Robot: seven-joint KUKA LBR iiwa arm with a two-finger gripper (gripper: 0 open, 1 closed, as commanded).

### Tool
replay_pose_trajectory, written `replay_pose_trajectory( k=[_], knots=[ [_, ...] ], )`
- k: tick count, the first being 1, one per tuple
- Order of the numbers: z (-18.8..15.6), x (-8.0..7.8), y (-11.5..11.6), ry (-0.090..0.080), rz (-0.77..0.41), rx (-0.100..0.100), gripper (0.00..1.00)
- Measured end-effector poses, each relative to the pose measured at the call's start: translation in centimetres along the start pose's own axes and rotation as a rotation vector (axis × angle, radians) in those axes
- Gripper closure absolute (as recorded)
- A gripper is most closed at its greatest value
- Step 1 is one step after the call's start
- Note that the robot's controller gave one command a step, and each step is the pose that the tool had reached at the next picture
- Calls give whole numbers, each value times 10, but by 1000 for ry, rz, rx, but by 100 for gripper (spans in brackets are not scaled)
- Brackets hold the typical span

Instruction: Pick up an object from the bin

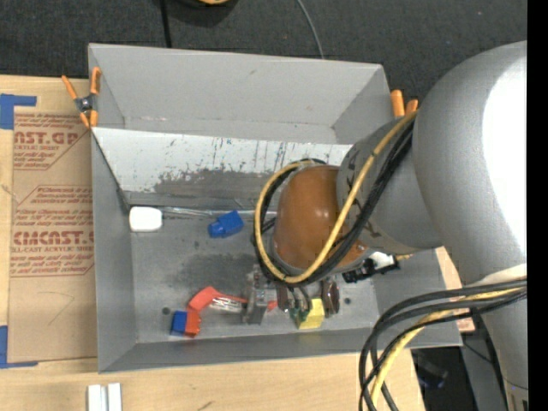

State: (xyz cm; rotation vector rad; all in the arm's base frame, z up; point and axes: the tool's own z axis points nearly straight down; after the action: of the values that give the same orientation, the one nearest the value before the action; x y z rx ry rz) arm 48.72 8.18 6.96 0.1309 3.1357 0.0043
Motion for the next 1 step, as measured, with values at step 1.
replay_pose_trajectory(
  k=[1],
  knots=[
    [-147,-4,-9,-3,5,-1,100]
  ],
)
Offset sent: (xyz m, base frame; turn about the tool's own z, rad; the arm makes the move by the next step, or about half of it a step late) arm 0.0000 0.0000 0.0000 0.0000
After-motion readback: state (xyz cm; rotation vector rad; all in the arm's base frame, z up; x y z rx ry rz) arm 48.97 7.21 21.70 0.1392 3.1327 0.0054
